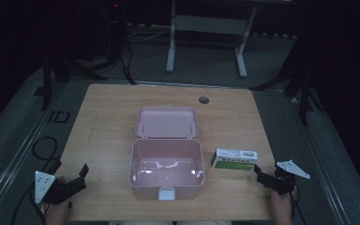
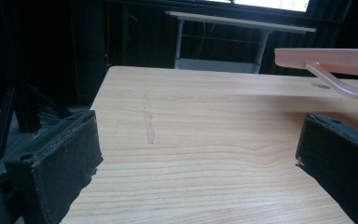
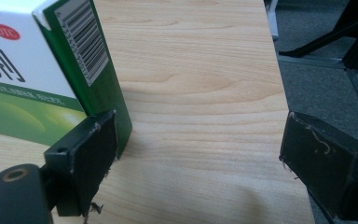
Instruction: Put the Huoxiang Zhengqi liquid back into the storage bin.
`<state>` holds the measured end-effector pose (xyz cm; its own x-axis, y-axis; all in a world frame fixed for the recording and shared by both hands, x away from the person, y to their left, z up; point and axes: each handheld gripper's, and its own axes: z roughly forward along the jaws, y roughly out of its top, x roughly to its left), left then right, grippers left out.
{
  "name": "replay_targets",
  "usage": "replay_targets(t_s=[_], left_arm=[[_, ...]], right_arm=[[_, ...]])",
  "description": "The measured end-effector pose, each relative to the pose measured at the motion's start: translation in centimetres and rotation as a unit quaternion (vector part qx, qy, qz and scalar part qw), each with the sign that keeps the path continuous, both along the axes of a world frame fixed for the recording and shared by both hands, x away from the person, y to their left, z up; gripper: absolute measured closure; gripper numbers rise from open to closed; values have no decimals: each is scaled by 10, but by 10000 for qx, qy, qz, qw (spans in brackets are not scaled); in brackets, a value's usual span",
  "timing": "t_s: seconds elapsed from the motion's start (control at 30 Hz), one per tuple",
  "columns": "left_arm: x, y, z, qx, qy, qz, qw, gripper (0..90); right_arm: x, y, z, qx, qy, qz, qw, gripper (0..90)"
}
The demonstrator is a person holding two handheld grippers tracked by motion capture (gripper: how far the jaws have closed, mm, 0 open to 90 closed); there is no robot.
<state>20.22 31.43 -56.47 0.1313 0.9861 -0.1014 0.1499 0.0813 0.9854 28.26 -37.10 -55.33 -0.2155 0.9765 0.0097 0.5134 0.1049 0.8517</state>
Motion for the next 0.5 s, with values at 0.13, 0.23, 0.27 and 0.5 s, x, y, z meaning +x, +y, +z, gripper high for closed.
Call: replay_targets(t_s=[0.13,0.23,0.27,0.5], left_arm=[[0,0,0,0,8,6,10000,3],[0,0,0,3,4,1,10000,3],[0,0,0,-3,1,2,10000,3],[0,0,0,-14,-1,-6,10000,3]], right_arm=[[1,0,0,6,78,26,10000,107],[2,1,0,-39,130,24,9999,107],[2,1,0,-58,128,38,9999,107],[1,0,0,-9,81,74,9999,107]])
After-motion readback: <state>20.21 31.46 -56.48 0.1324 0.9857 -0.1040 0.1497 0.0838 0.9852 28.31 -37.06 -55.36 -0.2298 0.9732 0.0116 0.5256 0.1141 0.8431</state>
